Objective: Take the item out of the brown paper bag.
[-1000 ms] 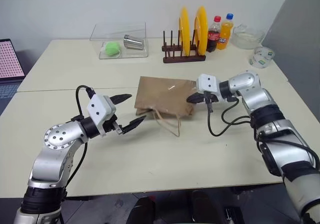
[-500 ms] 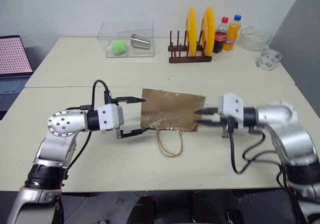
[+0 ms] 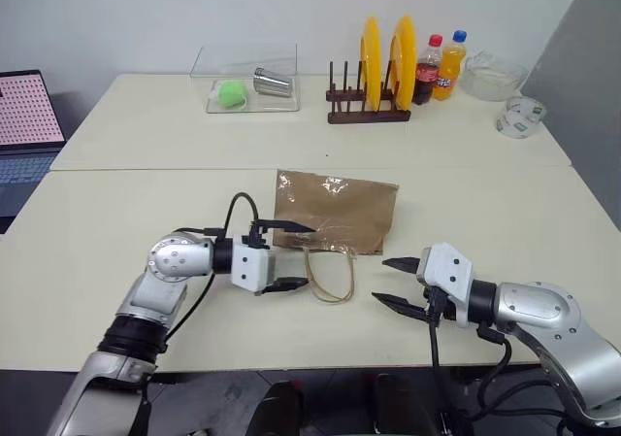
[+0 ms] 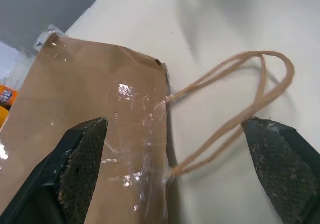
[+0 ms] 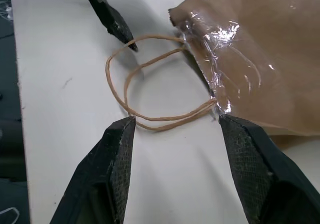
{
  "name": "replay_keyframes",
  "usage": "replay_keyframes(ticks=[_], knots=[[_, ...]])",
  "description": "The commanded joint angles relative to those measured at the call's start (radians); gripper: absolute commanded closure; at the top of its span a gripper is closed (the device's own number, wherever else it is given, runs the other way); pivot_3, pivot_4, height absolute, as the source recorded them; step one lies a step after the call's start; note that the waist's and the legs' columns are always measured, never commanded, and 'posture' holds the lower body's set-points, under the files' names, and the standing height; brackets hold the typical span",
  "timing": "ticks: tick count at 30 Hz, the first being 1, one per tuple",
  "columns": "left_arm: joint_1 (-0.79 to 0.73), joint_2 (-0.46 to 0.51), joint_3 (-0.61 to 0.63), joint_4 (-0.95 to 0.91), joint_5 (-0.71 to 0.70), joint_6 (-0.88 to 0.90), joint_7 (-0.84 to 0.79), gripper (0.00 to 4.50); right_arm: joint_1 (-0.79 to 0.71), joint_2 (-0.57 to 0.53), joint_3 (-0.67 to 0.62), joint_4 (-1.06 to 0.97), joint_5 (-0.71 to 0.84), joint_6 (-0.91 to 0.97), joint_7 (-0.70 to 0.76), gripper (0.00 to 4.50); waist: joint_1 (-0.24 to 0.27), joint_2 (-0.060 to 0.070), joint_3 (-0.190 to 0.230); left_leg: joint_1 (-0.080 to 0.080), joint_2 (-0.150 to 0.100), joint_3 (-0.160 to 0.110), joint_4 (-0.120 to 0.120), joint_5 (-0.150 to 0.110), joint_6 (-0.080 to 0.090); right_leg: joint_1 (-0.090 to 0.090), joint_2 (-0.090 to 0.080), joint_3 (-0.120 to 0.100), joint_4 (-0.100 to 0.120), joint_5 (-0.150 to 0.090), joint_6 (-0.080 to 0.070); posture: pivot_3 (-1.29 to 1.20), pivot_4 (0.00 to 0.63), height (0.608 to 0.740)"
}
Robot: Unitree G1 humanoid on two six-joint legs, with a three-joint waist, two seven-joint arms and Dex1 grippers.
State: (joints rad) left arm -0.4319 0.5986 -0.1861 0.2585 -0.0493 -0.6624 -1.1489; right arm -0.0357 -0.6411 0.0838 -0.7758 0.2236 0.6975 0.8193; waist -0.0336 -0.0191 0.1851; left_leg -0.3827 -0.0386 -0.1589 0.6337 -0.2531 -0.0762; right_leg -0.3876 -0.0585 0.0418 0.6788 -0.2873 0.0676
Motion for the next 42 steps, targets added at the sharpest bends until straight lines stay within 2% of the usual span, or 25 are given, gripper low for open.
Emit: replay_keyframes(ticks=[1, 4, 7, 19, 31, 32, 34, 39, 42], knots=[[-0.026, -0.015, -0.013, 0.003, 0.022, -0.022, 0.042, 0.0, 0.007, -0.011, -0.003, -0.047, 0.022, 0.006, -0.028, 1.74, 0.0, 0.0, 0.0, 0.0, 0.0, 0.0, 0.0, 0.0, 0.0, 0.0, 0.0, 0.0, 0.0, 0.0, 0.0, 0.0, 0.15, 0.74], [-0.046, -0.041, -0.033, 0.02, 0.041, -0.035, 0.068, 0.0, 0.017, -0.017, 0.013, -0.058, 0.025, 0.012, -0.042, 1.74, 0.001, 0.0, 0.0, 0.0, 0.0, 0.0, 0.0, 0.0, 0.0, 0.0, 0.0, 0.0, 0.0, 0.0, 0.0, 0.0, 0.15, 0.74], [-0.066, -0.072, -0.059, 0.014, 0.028, -0.029, 0.067, 0.59, 0.024, -0.016, 0.059, -0.079, 0.019, 0.024, -0.066, 1.69, 0.001, 0.0, 0.0, 0.0, 0.0, -0.001, 0.0, 0.0, 0.0, 0.0, 0.0, 0.0, 0.0, 0.0, 0.0, 0.0, 0.15, 0.74], [-0.202, -0.164, -0.045, -0.03, -0.029, 0.256, 0.137, 4.39, -0.019, 0.011, 0.159, -0.109, 0.055, 0.073, -0.127, 1.69, -0.001, -0.001, 0.0, 0.0, 0.0, -0.001, 0.002, 0.0, 0.0, 0.001, 0.001, -0.001, 0.0, -0.001, 0.001, 0.0, 0.15, 0.74], [-0.264, -0.18, -0.044, -0.015, -0.027, 0.295, 0.153, 4.47, -0.226, 0.098, 0.375, 0.156, -0.079, 0.0, -0.173, 1.69, 0.0, -0.001, 0.0, 0.0, 0.0, -0.001, 0.002, 0.0, 0.0, 0.0, 0.001, -0.001, 0.0, 0.0, 0.0, 0.0, 0.15, 0.74], [-0.272, -0.183, -0.041, -0.016, -0.029, 0.296, 0.157, 4.5, -0.236, 0.104, 0.385, 0.175, -0.09, -0.009, -0.174, 2.1, 0.0, -0.001, 0.0, 0.0, 0.0, -0.001, 0.002, 0.0, 0.0, 0.0, 0.001, -0.001, 0.0, 0.0, 0.0, 0.0, 0.15, 0.74], [-0.291, -0.191, -0.034, -0.023, -0.036, 0.314, 0.168, 4.5, -0.254, 0.114, 0.405, 0.213, -0.118, -0.029, -0.176, 2.63, 0.0, -0.001, 0.0, -0.001, 0.0, -0.001, 0.002, 0.0, 0.0, 0.0, 0.001, -0.001, 0.0, 0.0, 0.0, 0.0, 0.15, 0.74], [-0.333, -0.199, -0.023, -0.025, -0.041, 0.35, 0.184, 4.5, -0.276, 0.132, 0.433, 0.269, -0.167, -0.064, -0.178, 4.46, -0.001, -0.001, 0.0, -0.001, 0.0, -0.002, 0.002, 0.0, 0.0, 0.0, 0.001, -0.001, 0.0, 0.0, 0.0, 0.0, 0.15, 0.74], [-0.36, -0.201, -0.017, -0.018, -0.038, 0.378, 0.195, 4.5, -0.277, 0.124, 0.45, 0.284, -0.196, -0.076, -0.163, 4.46, -0.001, -0.001, 0.0, -0.001, 0.0, -0.002, 0.002, 0.0, 0.0, 0.0, 0.001, -0.001, 0.0, 0.0, 0.0, 0.0, 0.15, 0.74]])
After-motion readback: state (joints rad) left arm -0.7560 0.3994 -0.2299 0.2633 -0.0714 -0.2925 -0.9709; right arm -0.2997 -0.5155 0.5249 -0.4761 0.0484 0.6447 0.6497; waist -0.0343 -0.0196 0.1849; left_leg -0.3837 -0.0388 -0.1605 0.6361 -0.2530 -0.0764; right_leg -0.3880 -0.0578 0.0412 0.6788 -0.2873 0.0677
